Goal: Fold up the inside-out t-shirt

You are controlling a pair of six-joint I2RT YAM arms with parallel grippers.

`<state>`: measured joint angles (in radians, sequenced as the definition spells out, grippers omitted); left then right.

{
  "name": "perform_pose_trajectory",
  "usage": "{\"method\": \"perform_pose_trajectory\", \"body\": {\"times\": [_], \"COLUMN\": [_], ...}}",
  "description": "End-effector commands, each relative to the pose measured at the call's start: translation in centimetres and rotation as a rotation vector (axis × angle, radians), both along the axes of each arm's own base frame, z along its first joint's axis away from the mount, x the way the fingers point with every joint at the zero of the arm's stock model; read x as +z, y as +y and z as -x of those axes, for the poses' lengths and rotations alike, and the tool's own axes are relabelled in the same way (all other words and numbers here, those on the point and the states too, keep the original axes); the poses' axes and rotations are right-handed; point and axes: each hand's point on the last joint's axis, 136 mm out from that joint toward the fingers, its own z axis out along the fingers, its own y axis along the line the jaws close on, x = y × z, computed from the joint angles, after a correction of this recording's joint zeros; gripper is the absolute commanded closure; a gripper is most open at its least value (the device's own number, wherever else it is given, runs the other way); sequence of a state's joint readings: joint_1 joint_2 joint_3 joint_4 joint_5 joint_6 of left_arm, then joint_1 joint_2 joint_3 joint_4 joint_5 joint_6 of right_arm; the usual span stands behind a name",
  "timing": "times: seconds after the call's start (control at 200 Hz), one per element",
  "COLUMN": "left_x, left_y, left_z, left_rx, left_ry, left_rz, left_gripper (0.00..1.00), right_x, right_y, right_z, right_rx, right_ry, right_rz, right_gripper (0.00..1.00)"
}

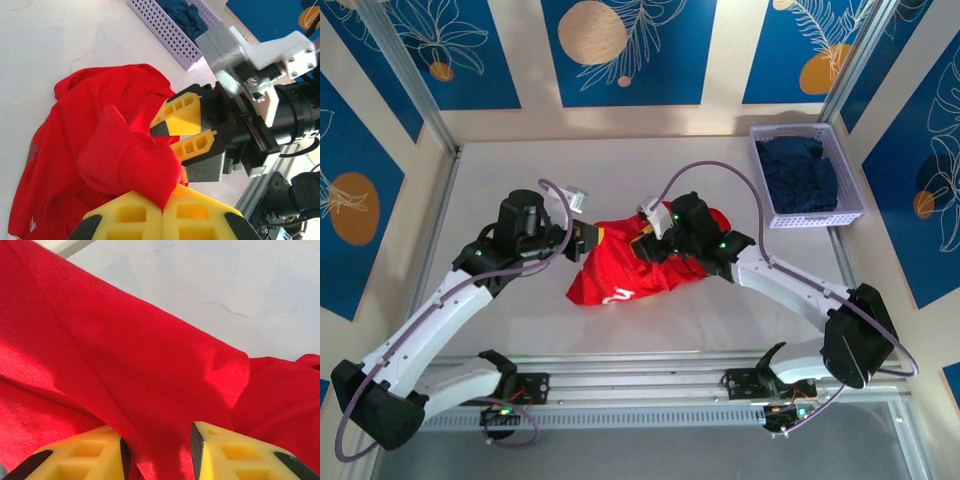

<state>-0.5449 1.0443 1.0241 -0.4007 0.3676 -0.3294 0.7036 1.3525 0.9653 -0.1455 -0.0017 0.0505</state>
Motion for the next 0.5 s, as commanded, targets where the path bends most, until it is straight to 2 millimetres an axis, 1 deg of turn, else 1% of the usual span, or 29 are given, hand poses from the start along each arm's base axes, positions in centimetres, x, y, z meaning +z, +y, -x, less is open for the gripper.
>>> {"method": "perform_pose_trajectory", "body": {"times": [0.0,0.045,0.1,0.145,0.19,0.24,0.28,0.3,0.36,0.4,0.405,0.42,0.445,0.495], "left_x": [2.2,2.2,2.2,2.1,1.8,1.3,0.5,0.0,-1.5,-2.4,-2.5,-2.8,-3.1,-3.8], "left_y": [-0.3,-0.3,-0.2,-0.2,0.1,0.6,1.4,2.0,4.0,4.6,4.7,4.8,4.9,5.1], "left_z": [0.0,0.1,0.0,0.0,-0.2,-0.6,-1.2,-1.6,-3.0,-3.5,-3.6,-3.7,-4.0,-4.5], "left_rx": [-0.035,-0.036,-0.034,-0.03,-0.016,0.022,0.075,0.112,0.24,0.28,0.283,0.291,0.3,0.313], "left_ry": [-0.067,-0.069,-0.068,-0.07,-0.068,-0.062,-0.055,-0.047,-0.031,-0.017,-0.016,-0.011,-0.009,-0.002], "left_rz": [0.03,0.03,0.028,0.023,0.008,-0.018,-0.058,-0.083,-0.168,-0.21,-0.214,-0.227,-0.245,-0.271], "left_gripper": [1.0,1.0,1.0,1.0,1.0,1.0,1.0,1.0,1.0,1.0,1.0,1.0,1.0,1.0], "right_x": [-0.5,-0.9,-1.1,-1.0,-0.4,0.6,1.4,2.2,3.8,4.9,5.3,5.5,6.4,7.3], "right_y": [-0.1,0.0,0.2,0.4,0.5,0.5,0.4,0.2,-0.2,-0.4,-0.4,-0.5,-0.6,-0.7], "right_z": [-0.8,-0.9,-0.9,-0.8,-0.7,-0.3,0.0,0.3,0.9,1.5,1.7,1.8,2.2,2.8], "right_rx": [-0.008,-0.009,-0.006,-0.002,0.003,0.015,0.021,0.027,0.042,0.057,0.064,0.067,0.081,0.099], "right_ry": [-0.011,-0.001,0.01,0.022,0.035,0.052,0.063,0.078,0.108,0.125,0.128,0.133,0.143,0.158], "right_rz": [0.037,0.04,0.032,0.017,-0.01,-0.049,-0.081,-0.115,-0.186,-0.241,-0.256,-0.267,-0.305,-0.348], "right_gripper": [0.63,0.64,0.68,0.74,0.82,0.89,0.93,0.96,1.0,1.0,1.0,1.0,1.0,1.0]}}
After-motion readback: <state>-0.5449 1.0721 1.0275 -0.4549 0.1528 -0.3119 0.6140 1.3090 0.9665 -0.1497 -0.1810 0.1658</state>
